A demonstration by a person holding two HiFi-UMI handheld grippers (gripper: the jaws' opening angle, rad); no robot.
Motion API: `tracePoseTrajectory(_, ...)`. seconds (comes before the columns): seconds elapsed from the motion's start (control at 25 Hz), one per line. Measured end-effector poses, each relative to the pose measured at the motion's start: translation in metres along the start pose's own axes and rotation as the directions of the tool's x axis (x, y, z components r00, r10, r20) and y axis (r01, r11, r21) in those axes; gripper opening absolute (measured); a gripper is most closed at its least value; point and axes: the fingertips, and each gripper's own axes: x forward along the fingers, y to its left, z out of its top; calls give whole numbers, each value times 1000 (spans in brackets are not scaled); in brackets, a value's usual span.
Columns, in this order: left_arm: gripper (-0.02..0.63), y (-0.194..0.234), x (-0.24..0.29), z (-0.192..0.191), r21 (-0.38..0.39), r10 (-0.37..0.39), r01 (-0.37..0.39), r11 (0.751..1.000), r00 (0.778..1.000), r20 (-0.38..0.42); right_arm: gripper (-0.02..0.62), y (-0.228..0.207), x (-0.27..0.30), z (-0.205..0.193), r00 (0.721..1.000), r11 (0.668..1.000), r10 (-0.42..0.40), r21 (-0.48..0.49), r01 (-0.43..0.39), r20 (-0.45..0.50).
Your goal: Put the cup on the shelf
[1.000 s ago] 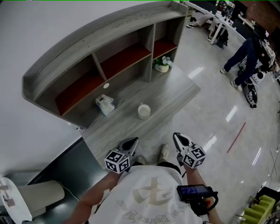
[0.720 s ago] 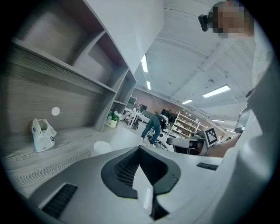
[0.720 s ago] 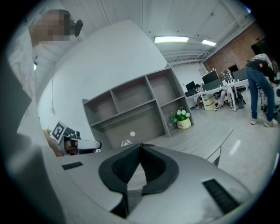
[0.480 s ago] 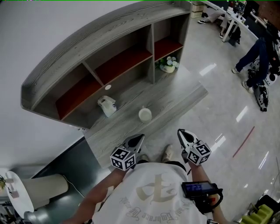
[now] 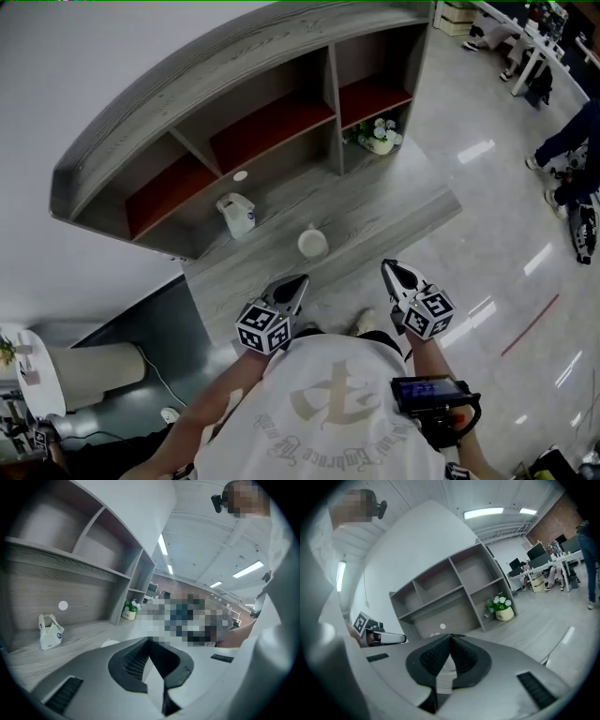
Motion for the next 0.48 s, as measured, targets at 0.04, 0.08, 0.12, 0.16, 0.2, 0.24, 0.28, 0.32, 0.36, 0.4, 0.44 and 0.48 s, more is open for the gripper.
tracePoseTrajectory(0.04,2,-1,4,0,-3,12,-12,1000,1000,2,3,-4,1,2,1000,1000,12,0,-12,-2)
tracePoseTrajectory(0.08,3,-2,7,-1,-7,24,-24,1000,1000,4,3,-7,1,3,1000,1000,24,0,-24,-4)
tracePoseTrajectory(0.12,2,-3,11,-1,-12,37,-36,999,999,6,5,-11,1,4,999,999,37,1,-37,-8)
tracePoseTrajectory(0.16,2,-4,14,-1,-18,50,-50,999,999,8,5,-13,1,4,999,999,51,0,-51,-13)
tracePoseTrajectory(0.2,3,-4,17,-1,-24,66,-65,998,998,10,3,-15,1,5,998,998,65,-1,-65,-19)
tracePoseTrajectory(0.24,2,-4,19,-1,-29,81,-80,996,997,14,5,-16,1,5,997,997,79,-2,-79,-26)
tracePoseTrajectory(0.28,3,-3,22,-1,-34,96,-95,995,995,17,3,-18,0,5,995,996,92,-3,-92,-33)
tracePoseTrajectory(0.32,2,-2,24,-1,-39,110,-110,993,994,20,5,-21,-1,5,994,995,103,-3,-103,-39)
tracePoseTrajectory(0.36,3,0,26,-1,-44,125,-124,991,992,21,3,-23,0,5,993,994,113,-2,-113,-44)
tracePoseTrajectory(0.4,3,2,27,-2,-49,140,-139,989,990,20,3,-26,2,4,991,993,122,2,-122,-50)
tracePoseTrajectory(0.44,3,5,28,-3,-55,154,-153,987,988,18,3,-28,4,2,990,992,130,8,-129,-56)
tracePoseTrajectory(0.48,3,8,28,-6,-61,168,-167,984,986,14,5,-30,8,0,989,991,136,13,-135,-62)
